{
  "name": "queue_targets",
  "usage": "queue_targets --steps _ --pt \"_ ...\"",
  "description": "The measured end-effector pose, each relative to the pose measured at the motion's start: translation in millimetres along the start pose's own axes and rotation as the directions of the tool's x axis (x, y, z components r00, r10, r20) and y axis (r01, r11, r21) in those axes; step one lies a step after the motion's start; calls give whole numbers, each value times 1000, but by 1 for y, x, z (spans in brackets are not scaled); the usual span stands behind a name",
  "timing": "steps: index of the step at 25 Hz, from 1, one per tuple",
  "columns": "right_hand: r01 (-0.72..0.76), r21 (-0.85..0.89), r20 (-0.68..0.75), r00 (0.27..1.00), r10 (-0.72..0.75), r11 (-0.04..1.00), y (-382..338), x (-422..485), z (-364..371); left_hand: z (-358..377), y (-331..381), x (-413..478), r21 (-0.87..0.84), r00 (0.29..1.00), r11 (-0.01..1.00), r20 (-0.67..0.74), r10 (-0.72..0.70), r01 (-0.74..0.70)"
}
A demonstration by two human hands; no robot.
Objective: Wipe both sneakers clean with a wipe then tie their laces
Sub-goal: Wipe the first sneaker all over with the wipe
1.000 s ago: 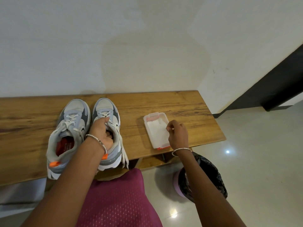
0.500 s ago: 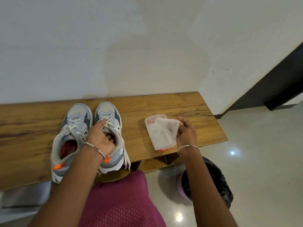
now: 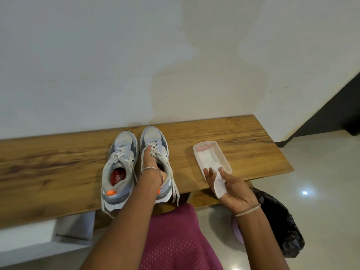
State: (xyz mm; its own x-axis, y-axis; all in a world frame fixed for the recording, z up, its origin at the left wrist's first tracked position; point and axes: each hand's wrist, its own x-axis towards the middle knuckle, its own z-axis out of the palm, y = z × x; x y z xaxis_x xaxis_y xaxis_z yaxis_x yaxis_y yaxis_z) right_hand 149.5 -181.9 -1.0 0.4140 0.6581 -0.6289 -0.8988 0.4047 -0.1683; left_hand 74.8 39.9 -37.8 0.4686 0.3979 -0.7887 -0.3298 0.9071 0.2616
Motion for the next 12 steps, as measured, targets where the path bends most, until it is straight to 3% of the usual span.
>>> queue_targets --steps 3,7,12 --pt "29 -12 -125 992 -30 1000 22 -15 -6 -13 -4 -14 -68 992 996 119 -41 49" --pt "154 -253 -212 954 -210 955 37 -40 -2 -35 -4 -42 -41 952 998 305 -28 43" --pt "293 -369 -70 937 -341 882 55 -87 33 -58 -14 -130 68 891 996 454 15 -51"
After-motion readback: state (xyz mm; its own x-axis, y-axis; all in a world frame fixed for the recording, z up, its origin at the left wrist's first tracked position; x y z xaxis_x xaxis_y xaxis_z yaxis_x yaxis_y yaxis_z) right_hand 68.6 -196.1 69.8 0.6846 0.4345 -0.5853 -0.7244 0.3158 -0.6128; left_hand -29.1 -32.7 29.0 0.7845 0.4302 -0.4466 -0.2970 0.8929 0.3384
